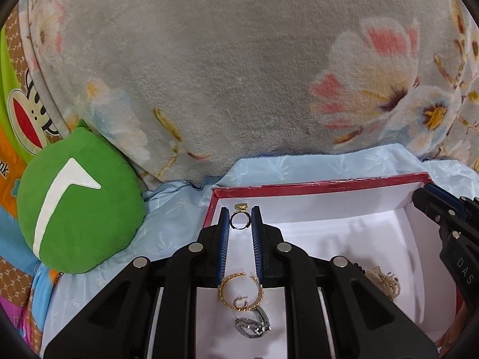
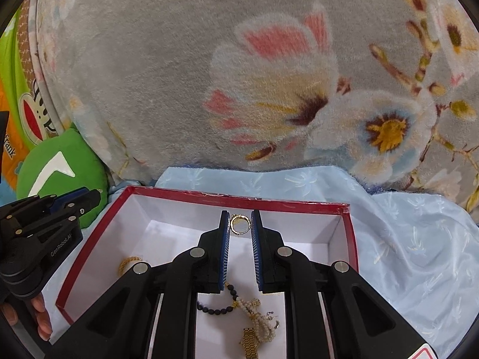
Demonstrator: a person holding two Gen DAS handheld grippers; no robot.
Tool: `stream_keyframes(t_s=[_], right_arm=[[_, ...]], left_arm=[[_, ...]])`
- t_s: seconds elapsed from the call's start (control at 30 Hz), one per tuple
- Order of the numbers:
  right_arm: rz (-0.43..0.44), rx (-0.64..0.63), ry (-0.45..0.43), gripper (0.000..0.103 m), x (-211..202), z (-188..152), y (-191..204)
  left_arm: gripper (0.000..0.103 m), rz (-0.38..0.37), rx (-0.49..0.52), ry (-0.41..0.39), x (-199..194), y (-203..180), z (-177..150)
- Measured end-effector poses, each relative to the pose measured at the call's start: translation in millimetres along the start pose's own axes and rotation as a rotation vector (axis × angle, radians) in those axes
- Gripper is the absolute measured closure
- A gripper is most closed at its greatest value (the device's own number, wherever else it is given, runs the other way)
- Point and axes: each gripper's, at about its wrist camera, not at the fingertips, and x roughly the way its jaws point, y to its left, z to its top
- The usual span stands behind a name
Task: Organize jewelry
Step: 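Open the right gripper to drop the gold earring into the box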
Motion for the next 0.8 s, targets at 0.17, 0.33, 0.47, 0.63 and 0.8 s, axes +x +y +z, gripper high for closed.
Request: stream_keyframes(t_s=[0.17,0.33,0.47,0.63,0.8], right_arm=[[0.027,0.053,0.079,0.089,23,-6,-12],[0.033,0.110,0.121,0.075,30,-7,-22],[0.036,0.161,0.115,0.063,29,-9,-32],[0.037,0.180,0.114,0.063,27,-10,-35],[0.032,0.186,0.118,0.063,28,-9,-36]], left_arm=[[0.087,-0.002,-0.001,0.069,35,-11,-4],[0.056,0.037,0.023,0.081,50,-20,-10],[0.037,0.042,0.008,0.039,42,-17,-11],[0.037,0.050,-0.010,0.043,41,-13,-11],[0.037,0.064,-0.007,0.049,42,-13,-10]])
